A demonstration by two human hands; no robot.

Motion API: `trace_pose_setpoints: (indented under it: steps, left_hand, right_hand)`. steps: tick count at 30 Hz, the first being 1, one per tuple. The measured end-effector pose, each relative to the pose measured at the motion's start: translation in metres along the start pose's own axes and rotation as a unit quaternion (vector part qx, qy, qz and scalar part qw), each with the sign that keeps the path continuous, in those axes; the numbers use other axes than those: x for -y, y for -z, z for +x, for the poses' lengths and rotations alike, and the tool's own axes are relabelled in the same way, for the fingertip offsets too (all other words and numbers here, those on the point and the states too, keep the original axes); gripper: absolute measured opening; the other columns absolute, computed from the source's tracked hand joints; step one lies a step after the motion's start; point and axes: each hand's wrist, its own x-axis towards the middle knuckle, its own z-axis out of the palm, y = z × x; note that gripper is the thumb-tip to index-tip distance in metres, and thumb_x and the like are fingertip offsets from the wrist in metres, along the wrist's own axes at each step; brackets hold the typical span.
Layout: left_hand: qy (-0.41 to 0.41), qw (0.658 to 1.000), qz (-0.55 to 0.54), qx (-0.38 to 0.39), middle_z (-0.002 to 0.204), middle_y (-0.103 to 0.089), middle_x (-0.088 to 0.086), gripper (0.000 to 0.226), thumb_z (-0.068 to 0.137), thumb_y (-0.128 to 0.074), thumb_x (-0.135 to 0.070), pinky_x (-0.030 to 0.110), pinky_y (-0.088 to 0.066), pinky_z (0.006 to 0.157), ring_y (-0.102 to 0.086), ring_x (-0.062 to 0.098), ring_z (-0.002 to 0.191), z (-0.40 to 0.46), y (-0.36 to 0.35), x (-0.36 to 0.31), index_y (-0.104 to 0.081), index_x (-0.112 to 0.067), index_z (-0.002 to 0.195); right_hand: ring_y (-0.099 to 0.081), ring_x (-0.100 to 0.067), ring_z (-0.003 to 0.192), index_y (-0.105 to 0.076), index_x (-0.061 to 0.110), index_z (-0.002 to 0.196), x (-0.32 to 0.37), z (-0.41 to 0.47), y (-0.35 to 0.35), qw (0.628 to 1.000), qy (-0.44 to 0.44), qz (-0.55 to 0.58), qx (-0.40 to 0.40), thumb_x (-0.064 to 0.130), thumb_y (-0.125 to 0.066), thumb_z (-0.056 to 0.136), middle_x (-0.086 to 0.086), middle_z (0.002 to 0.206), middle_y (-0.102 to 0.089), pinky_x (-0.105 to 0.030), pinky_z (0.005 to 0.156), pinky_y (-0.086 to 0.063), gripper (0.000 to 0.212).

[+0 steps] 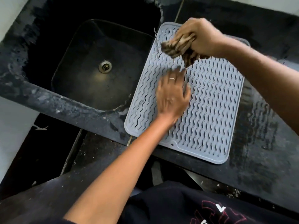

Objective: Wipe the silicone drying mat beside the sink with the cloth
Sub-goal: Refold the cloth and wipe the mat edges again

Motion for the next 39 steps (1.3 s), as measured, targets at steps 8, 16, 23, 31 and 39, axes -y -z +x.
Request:
trace_pose_setpoints:
  steps: [8, 16, 23, 31, 39]
  left_hand:
    - [0.025, 0.986, 0.094, 0.133, 0.162, -0.003, 0.006, 0.064, 0.1, -0.035, -0.041, 0.042, -0.003, 0.12, 0.002, 0.026, 0.15, 0.009, 0.033, 0.073, -0.014, -0.013, 0.153]
    - [0.05, 0.992, 0.055, 0.1, 0.15, -0.038, 0.018, 0.064, 0.094, -0.04, -0.046, 0.043, -0.021, 0.118, -0.032, 0.031, 0.142, -0.062, 0.013, 0.032, -0.037, -0.004, 0.143]
    - [0.053, 0.986, 0.047, 0.152, 0.157, -0.013, 0.02, 0.061, 0.096, -0.015, -0.029, 0.045, -0.012, 0.119, -0.014, 0.039, 0.146, -0.061, 0.011, 0.036, -0.024, 0.003, 0.148]
    - [0.048, 0.989, 0.098, 0.102, 0.162, -0.002, 0.006, 0.074, 0.096, -0.026, -0.053, 0.037, -0.002, 0.121, -0.001, 0.021, 0.15, -0.061, 0.008, 0.036, -0.004, -0.011, 0.154]
    - [-0.042, 0.998, 0.052, -0.018, 0.108, -0.069, 0.008, 0.035, 0.087, -0.053, -0.028, 0.034, -0.04, 0.086, -0.061, 0.026, 0.1, -0.025, 0.021, 0.036, -0.067, -0.011, 0.114]
  right_hand:
    - [-0.059, -0.017, 0.097, -0.071, 0.014, 0.103, 0.0, 0.006, -0.014, 0.996, -0.007, 0.084, -0.022, -0.014, -0.049, 0.08, 0.0, 0.1, -0.06, -0.039, 0.086, -0.054, 0.042]
    - [-0.055, -0.024, 0.103, -0.07, 0.027, 0.103, 0.078, -0.011, -0.088, 0.963, 0.228, -0.044, 0.138, 0.002, -0.05, 0.075, -0.003, 0.108, -0.064, -0.042, 0.082, -0.051, 0.042]
    - [-0.042, -0.024, 0.115, -0.059, 0.039, 0.115, 0.097, -0.038, -0.122, 0.829, 0.436, -0.265, 0.229, 0.038, -0.045, 0.093, 0.007, 0.125, -0.052, -0.035, 0.074, -0.032, 0.026]
    - [-0.041, -0.032, 0.108, -0.065, 0.022, 0.114, 0.012, 0.053, -0.055, 0.935, 0.166, -0.306, 0.068, 0.003, -0.051, 0.087, -0.003, 0.123, -0.053, -0.045, 0.081, -0.037, 0.036]
    - [-0.045, -0.029, 0.106, -0.067, 0.032, 0.112, 0.029, 0.008, -0.08, 0.931, 0.28, -0.189, 0.142, 0.023, -0.05, 0.087, -0.002, 0.12, -0.057, -0.043, 0.08, -0.041, 0.031]
